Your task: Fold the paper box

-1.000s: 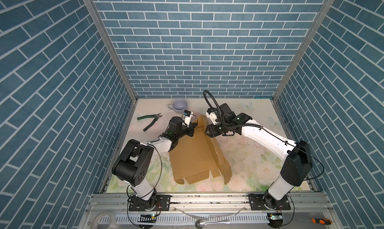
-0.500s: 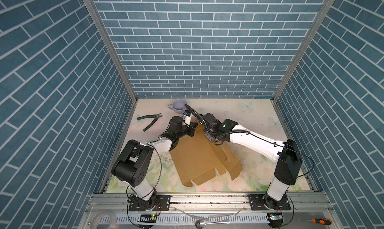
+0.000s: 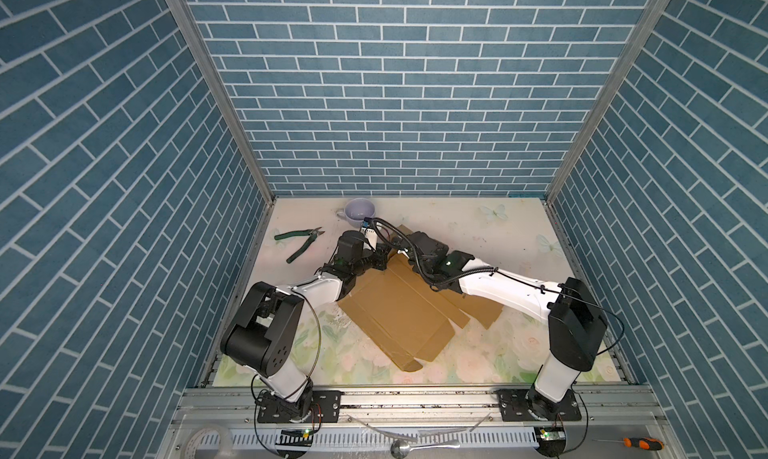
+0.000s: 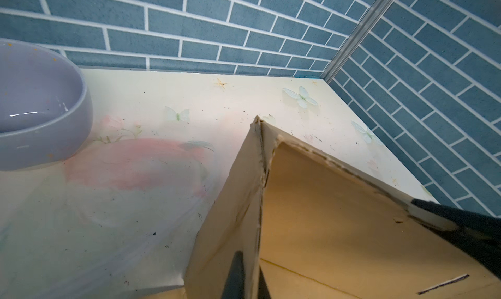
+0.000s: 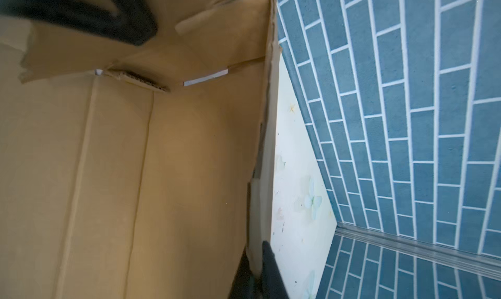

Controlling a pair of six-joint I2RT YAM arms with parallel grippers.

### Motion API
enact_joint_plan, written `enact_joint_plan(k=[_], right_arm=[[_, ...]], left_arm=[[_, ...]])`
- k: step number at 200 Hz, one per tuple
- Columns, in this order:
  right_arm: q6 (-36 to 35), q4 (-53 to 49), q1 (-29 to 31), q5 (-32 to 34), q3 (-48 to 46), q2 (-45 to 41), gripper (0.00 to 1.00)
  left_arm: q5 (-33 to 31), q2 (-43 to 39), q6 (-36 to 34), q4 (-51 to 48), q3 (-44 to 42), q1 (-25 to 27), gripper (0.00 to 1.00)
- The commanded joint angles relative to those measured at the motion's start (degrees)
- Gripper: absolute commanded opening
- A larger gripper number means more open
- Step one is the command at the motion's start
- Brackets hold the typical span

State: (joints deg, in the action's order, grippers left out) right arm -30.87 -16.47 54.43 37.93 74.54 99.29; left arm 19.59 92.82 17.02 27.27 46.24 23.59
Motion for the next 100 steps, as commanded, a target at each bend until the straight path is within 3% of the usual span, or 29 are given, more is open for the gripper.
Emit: enact_joint_plan(k=[1,24,61,100], right_arm=[[-11.0,5.0,1.6,-3.9,-5.6,0.4,0.04],[-15.0,10.3,3.7,0.4,-7.7,1.9,0.02],[-16.9,17.5,6.6,4.9,-9.9,4.9,0.01],[-18.3,21.4,6.8,5.8,-12.2,5.2,0.01]], left_arm=[[1.7,-1.3,0.6,1.2,-0.4,-0.3,0.06],[2.5,-0.9,0.3,-0.7,0.7,-0.3,0.07],[0.2,-1.4,-3.4,-6.3,2.0,-0.7,0.17],[3.3,-1.2,-3.6,-8.1,2.5,-4.3,0.25]])
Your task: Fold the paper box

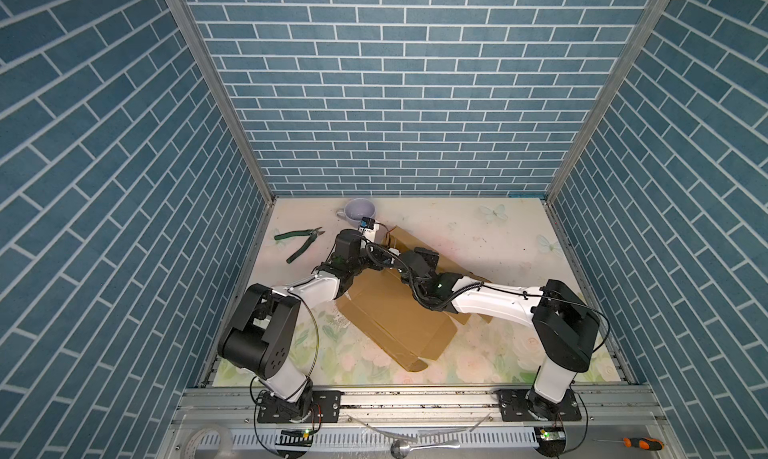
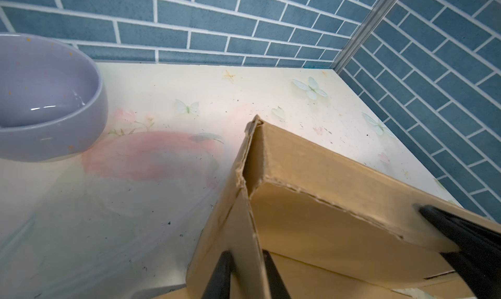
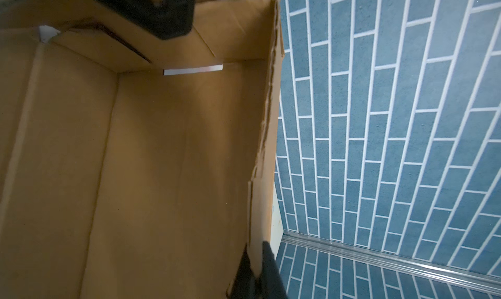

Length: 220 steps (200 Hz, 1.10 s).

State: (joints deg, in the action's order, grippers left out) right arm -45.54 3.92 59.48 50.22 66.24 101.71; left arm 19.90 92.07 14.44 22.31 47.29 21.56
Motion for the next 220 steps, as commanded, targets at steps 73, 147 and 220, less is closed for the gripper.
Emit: enact_joint_plan(k=[73,147,220], right_arm=[[-5.4,4.1,1.8,-5.7,-5.4,3.5,0.0],[-8.7,8.2,1.7,-5.7,-7.4,3.7,0.0],[-9.7,9.4,1.5,-6.2,-9.0,2.7,0.0]], left_arm=[[20.9,-0.7,-4.0,-8.4,4.5,-6.6,0.53],[27.8,-0.1,-9.7,-21.0,9.7,-12.9,0.67],[33.3,-0.7,-11.4,-22.3,14.5,-22.2,0.77]])
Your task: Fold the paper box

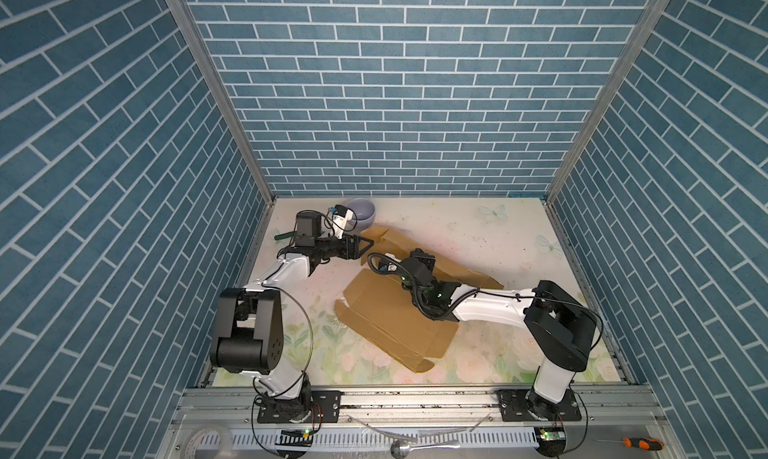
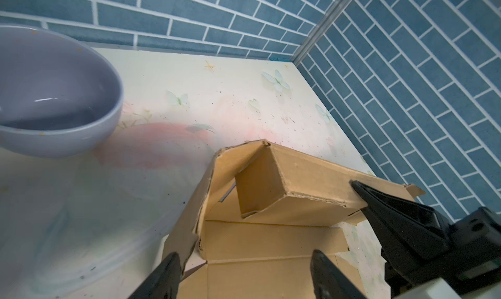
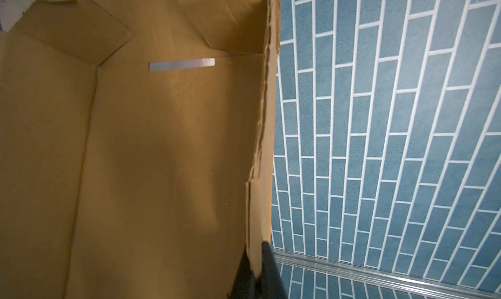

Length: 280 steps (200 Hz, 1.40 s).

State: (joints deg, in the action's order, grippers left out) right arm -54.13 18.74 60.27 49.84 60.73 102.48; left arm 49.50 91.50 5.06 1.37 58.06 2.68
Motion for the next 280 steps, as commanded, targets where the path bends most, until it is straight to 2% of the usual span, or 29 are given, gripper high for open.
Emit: enact_joint_plan(k=[1,26,55,74,99,124,145,157,188,221,253,280], right_arm=[[-1.2,-5.3,0.7,-5.8,-3.5,1.9,0.0],[-1.9,-4.7,0.7,-6.1,-3.9,1.7,0.0],[-3.1,-3.3,0.6,-6.5,-4.7,1.2,0.0],[-3.7,-2.5,0.5,-6.8,-5.4,0.8,0.0],[-4.0,-1.7,0.5,-7.4,-6.3,0.2,0.0],[-4.3,-1.2,0.3,-7.6,-7.1,-0.3,0.0],[-4.3,-1.0,0.0,-7.7,-7.4,-0.7,0.0],[-4.2,-1.1,-0.2,-7.8,-7.3,-0.8,0.0],[-3.9,-1.7,-0.6,-7.6,-6.7,-0.6,0.0],[-3.6,-2.3,-0.8,-7.1,-5.6,0.3,0.0],[-3.2,-2.7,-0.8,-7.3,-5.3,0.6,0.0],[-2.9,-3.2,-0.9,-7.1,-4.9,0.5,0.0]], left_arm=[[3.8,-0.1,-2.0,-1.4,3.8,-3.5,0.77],[6.0,3.9,-3.7,-3.1,8.1,-6.3,0.74],[2.8,11.3,-6.8,-6.6,15.3,-6.9,0.71],[1.8,17.1,-5.0,-5.3,19.3,-7.0,0.7],[4.4,23.4,-0.5,-1.0,23.9,-5.5,0.7],[5.2,27.5,-2.2,-3.8,28.3,-2.9,0.69],[6.5,29.1,-6.0,-6.5,28.8,-1.4,0.7],[9.7,30.1,-6.1,-8.1,29.1,-1.5,0.7],[12.5,28.0,-12.2,-14.3,27.5,-2.0,0.69],[10.6,24.3,-20.9,-25.1,25.3,-1.9,0.69],[11.3,20.6,-21.0,-22.7,21.3,-1.6,0.71],[11.0,18.5,-22.6,-24.5,19.6,-1.4,0.72]])
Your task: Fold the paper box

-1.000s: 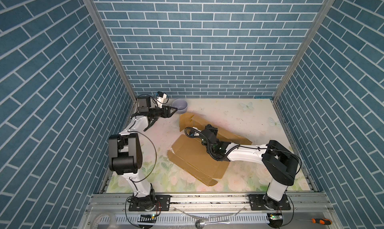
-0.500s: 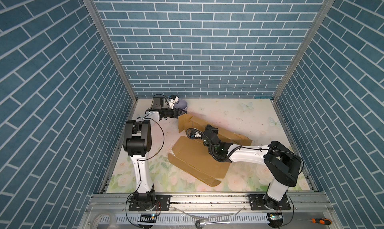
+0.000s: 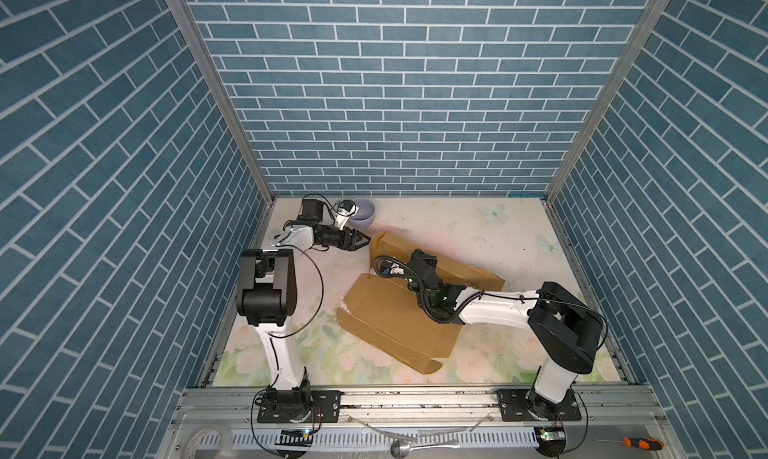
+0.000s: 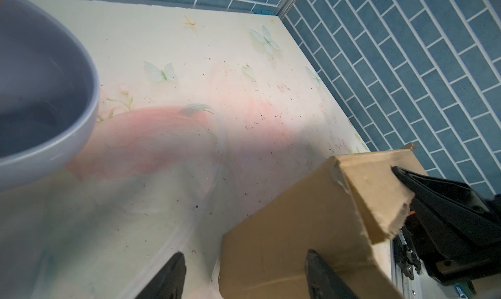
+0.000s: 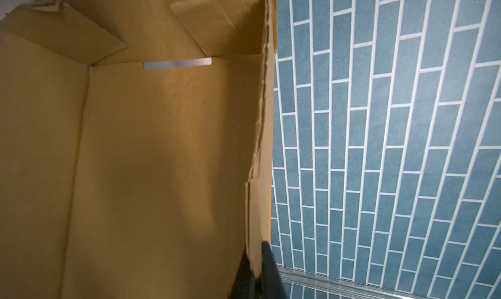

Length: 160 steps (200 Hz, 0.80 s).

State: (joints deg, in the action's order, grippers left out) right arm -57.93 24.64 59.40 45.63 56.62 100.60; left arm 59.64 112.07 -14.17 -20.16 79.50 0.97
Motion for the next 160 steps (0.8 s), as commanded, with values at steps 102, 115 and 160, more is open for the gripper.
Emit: enact_joint_plan(k=[102,115,160], right_arm=[[1.8,-9.6,0.1,-3.2,-0.4,2.6,0.0],[1.9,-9.7,0.0,-3.2,-0.2,2.8,0.0],[3.3,-11.1,0.0,-3.9,0.4,2.2,0.0]], left_arm=[[-2.6,-3.4,-3.8,-2.0,-5.3,4.4,0.74],[-3.1,-3.1,-2.9,-1.3,-5.1,5.1,0.73],[-7.2,-4.4,0.8,4.2,-6.9,6.9,0.64]])
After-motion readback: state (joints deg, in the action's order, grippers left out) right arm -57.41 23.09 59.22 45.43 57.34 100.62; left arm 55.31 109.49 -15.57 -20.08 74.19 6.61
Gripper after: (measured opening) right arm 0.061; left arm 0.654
